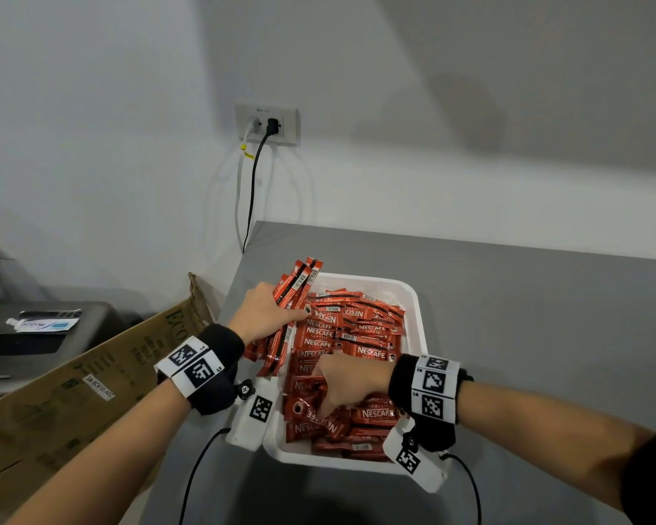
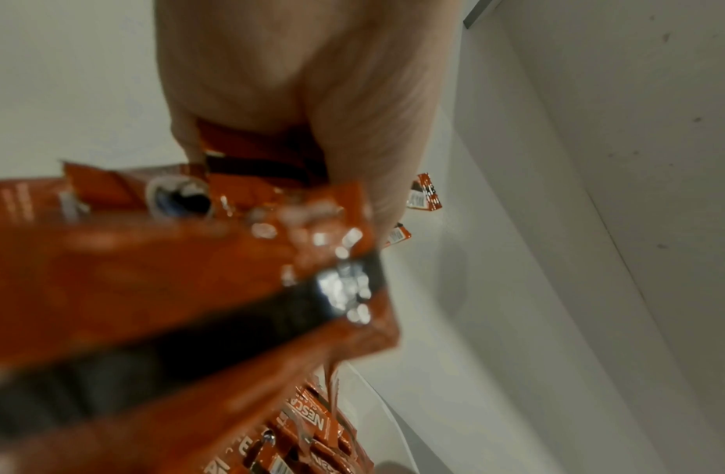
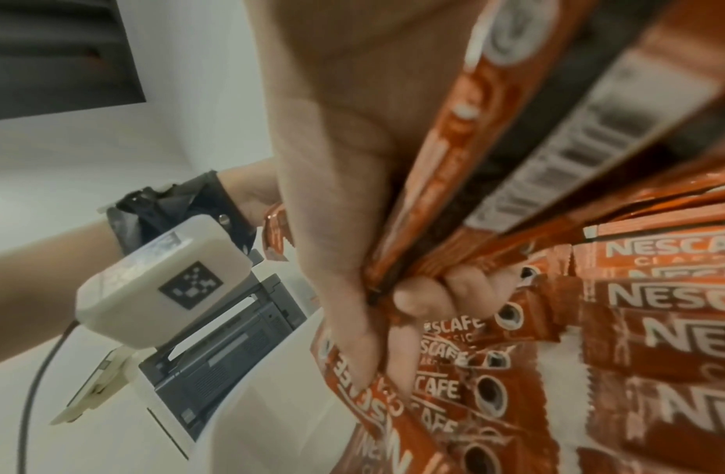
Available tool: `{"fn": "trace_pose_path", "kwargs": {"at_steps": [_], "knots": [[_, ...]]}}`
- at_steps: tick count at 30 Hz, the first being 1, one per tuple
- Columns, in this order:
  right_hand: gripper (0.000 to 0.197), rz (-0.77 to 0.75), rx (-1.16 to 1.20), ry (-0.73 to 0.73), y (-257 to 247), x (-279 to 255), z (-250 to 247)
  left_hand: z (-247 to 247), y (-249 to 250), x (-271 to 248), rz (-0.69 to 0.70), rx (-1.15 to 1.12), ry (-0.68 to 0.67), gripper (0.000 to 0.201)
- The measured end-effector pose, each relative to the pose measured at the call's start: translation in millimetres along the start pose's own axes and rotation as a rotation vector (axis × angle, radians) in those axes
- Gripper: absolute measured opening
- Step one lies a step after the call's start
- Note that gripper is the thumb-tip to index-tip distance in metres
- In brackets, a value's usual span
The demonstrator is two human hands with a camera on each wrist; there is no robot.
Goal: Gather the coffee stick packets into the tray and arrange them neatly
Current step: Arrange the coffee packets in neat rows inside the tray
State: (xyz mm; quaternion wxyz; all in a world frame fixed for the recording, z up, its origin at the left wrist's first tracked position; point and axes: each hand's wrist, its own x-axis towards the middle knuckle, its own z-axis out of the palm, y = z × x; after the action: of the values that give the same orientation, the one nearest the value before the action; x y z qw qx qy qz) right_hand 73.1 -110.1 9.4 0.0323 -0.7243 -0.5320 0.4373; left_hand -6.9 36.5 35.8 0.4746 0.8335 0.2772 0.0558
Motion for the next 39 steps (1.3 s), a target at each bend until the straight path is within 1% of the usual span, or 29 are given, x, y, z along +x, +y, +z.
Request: {"fn": "trace_pose_path", "kwargs": {"at_steps": [2,4,6,8,11,13,14,16,17,18,20,22,24,25,26,28,29,30,32,34,35,37,39], "knots": [[0.024,-0.057,0.03,0.028,-0.2,-0.4,-0.6,-0.2,-0.3,-0.2,0.012,0.004,0.003,0.018],[0.015,-0.111,0.058,0.096,0.6,-1.7,-1.4,-1.1,0.1,-0.8,0.017,0.002,0.013,0.019],[0.018,-0.122,0.08,0.198,4.3,-3.0,-2.9,-2.1,0.3,-0.8,0.018,-0.005,0.044,0.022],[0.018,-0.103,0.123,0.327,13.0,-4.2,-4.6,-3.5,-0.5,0.2,0.016,-0.022,0.078,0.023],[0.008,-0.018,0.206,0.552,33.4,-8.3,-9.1,-4.2,-3.4,1.5,0.008,-0.038,0.077,0.021],[0.002,0.014,0.273,0.75,44.7,-13.5,-15.7,-3.3,-4.9,1.6,-0.008,-0.048,0.068,0.02],[0.006,0.0,0.335,0.846,46.7,-17.1,-19.5,-2.7,-5.2,1.2,-0.008,-0.055,0.067,0.021],[0.029,-0.073,0.486,0.96,46.2,-23.1,-26.7,-0.4,-2.2,-0.4,0.005,-0.066,0.062,0.023],[0.039,-0.113,0.549,0.981,44.8,-25.1,-29.5,1.1,0.1,-1.2,0.013,-0.07,0.059,0.024],[0.043,-0.154,0.586,0.992,41.0,-28.1,-32.0,2.7,2.2,-1.4,0.023,-0.076,0.056,0.025],[0.038,-0.198,0.582,1.022,35.4,-28.1,-34.4,5.1,8.3,-2.6,0.042,-0.1,0.044,0.024],[0.028,-0.217,0.607,1.06,29.8,-25.4,-36.0,7.5,12.7,-3.7,0.057,-0.16,0.035,0.024],[0.04,-0.224,0.709,1.075,26.3,-20.3,-35.5,9.2,16.5,-4.9,0.069,-0.221,0.057,0.026],[0.044,-0.233,0.789,1.064,25.8,-16.8,-34.4,9.6,18.7,-5.6,0.07,-0.244,0.067,0.027],[0.043,-0.244,0.858,1.053,23.9,-14.9,-33.4,10.1,19.9,-5.4,0.069,-0.266,0.079,0.025],[0.039,-0.243,0.921,1.057,20.8,-12.2,-32.1,11.0,22.0,-4.7,0.067,-0.308,0.115,0.015],[0.037,-0.234,0.909,1.079,20.3,-10.0,-32.2,10.6,22.9,-5.0,0.068,-0.324,0.118,0.009],[0.031,-0.244,0.891,1.101,18.4,-9.7,-32.4,10.2,21.9,-4.7,0.075,-0.339,0.1,0.011],[0.01,-0.236,0.864,1.141,18.1,-9.1,-32.4,9.8,18.9,-5.3,0.067,-0.376,0.019,0.022],[0.012,-0.203,0.851,1.169,17.2,-10.1,-30.9,9.7,18.1,-7.2,0.053,-0.36,-0.018,0.028],[0.01,-0.199,0.834,1.159,16.8,-11.0,-29.1,10.0,17.2,-6.9,0.063,-0.313,-0.011,0.027],[0.009,-0.23,0.8,1.079,16.4,-13.2,-25.3,10.3,16.1,-6.2,0.092,-0.207,0.008,0.018],[0.016,-0.22,0.756,0.944,22.3,-15.1,-21.4,7.5,16.0,-5.3,0.098,-0.161,0.027,0.016]]}}
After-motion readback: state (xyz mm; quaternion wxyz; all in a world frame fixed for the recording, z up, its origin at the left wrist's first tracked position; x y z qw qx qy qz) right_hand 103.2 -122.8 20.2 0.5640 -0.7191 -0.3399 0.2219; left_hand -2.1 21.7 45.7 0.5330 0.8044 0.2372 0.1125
